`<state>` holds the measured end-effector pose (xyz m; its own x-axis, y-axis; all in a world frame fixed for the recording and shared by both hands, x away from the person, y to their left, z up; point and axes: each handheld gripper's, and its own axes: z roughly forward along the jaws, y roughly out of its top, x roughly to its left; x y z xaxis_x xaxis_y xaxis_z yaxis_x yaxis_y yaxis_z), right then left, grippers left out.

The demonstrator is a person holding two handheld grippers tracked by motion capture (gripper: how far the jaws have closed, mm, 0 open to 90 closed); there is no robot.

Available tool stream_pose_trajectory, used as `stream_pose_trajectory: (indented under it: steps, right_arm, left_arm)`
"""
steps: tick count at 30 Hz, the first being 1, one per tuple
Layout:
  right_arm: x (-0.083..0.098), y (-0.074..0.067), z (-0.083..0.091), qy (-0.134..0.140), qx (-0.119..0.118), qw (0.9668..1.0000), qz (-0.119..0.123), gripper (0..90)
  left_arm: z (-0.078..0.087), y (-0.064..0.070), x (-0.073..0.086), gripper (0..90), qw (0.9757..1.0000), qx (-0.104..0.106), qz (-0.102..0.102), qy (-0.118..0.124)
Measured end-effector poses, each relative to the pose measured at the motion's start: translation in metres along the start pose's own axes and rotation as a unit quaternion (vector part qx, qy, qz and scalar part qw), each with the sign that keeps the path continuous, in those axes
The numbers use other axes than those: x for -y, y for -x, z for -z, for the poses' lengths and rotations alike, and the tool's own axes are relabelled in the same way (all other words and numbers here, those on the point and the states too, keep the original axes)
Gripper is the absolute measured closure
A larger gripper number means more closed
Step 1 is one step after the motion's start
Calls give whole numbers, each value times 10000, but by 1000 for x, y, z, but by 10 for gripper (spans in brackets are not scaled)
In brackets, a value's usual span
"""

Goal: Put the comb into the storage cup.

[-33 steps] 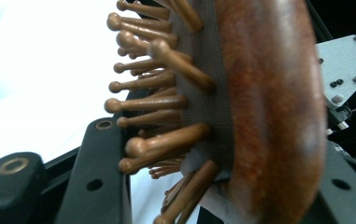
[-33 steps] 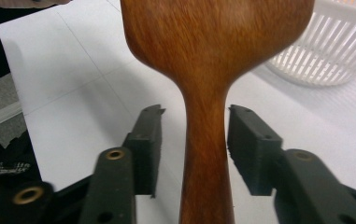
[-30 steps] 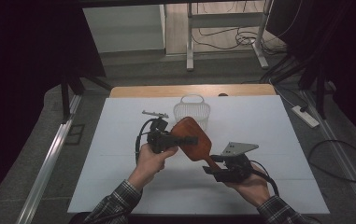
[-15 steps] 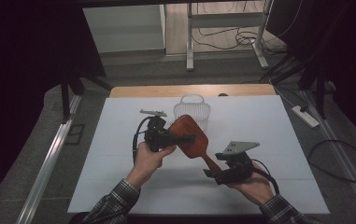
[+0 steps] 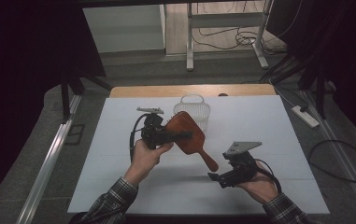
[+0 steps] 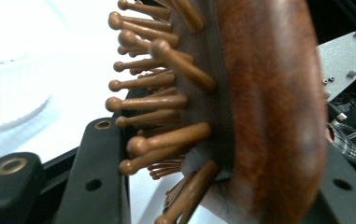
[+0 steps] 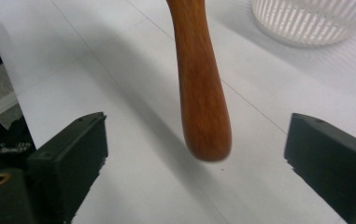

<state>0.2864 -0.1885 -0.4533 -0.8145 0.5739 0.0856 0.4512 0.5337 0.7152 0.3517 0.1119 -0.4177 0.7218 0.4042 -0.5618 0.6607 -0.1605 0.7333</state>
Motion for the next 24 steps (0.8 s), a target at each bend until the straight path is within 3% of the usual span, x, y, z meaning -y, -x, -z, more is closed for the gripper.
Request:
stream_pose_trajectory:
  steps: [3, 10, 17, 24]
  right_arm:
    - [2, 1, 2, -51, 36, 10000, 48, 28]
    - [7, 8, 9, -52, -15, 9999, -151, 0]
    - [14, 16, 18, 144, 137, 9995, -242, 0]
    - [20, 21, 27, 97, 189, 9993, -305, 0]
  left_arm:
    - [3, 0, -1, 542, 10000, -40, -17, 24]
    - [8, -1, -6, 542, 9999, -124, -59, 60]
    - [13, -4, -10, 542, 9997, -222, -56, 91]
    - [18, -7, -16, 541, 9995, -294, -49, 113]
